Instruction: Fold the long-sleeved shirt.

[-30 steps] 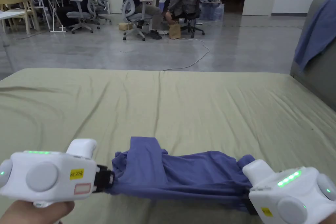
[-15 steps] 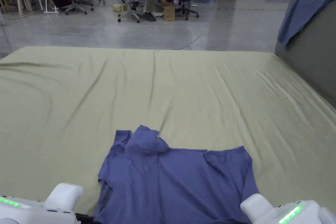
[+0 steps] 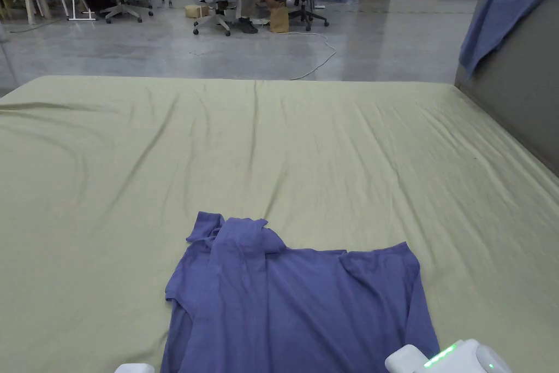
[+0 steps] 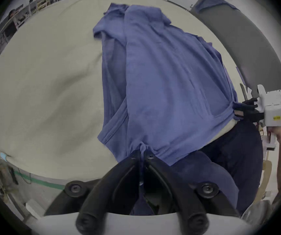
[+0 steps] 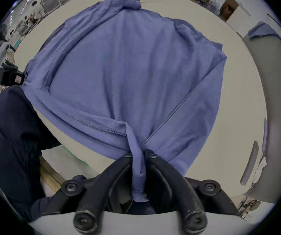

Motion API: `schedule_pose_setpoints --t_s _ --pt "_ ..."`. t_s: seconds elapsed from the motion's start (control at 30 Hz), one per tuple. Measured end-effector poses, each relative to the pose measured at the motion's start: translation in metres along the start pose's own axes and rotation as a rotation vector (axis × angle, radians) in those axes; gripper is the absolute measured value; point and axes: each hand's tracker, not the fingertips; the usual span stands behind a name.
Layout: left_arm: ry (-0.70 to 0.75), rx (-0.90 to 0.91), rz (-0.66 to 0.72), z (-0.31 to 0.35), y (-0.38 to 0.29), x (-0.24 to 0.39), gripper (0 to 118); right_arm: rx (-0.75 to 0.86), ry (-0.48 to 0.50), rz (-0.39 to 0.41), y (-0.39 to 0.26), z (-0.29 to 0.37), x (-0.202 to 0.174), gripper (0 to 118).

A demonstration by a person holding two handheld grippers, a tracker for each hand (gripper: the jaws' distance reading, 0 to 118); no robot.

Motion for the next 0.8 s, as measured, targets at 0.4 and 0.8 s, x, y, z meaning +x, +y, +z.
schedule_pose_setpoints --t_s 0.4,0.8 --pt "0.014 0.261 -0.042 0.093 -0.006 0.028 118 0.348 0.045 -0.304 -0.036 0.119 0.037 97" --pt "-0.086 0.345 0.053 0.091 0.092 0.022 0 0.347 0.113 -0.329 -0.039 0.096 0.023 0"
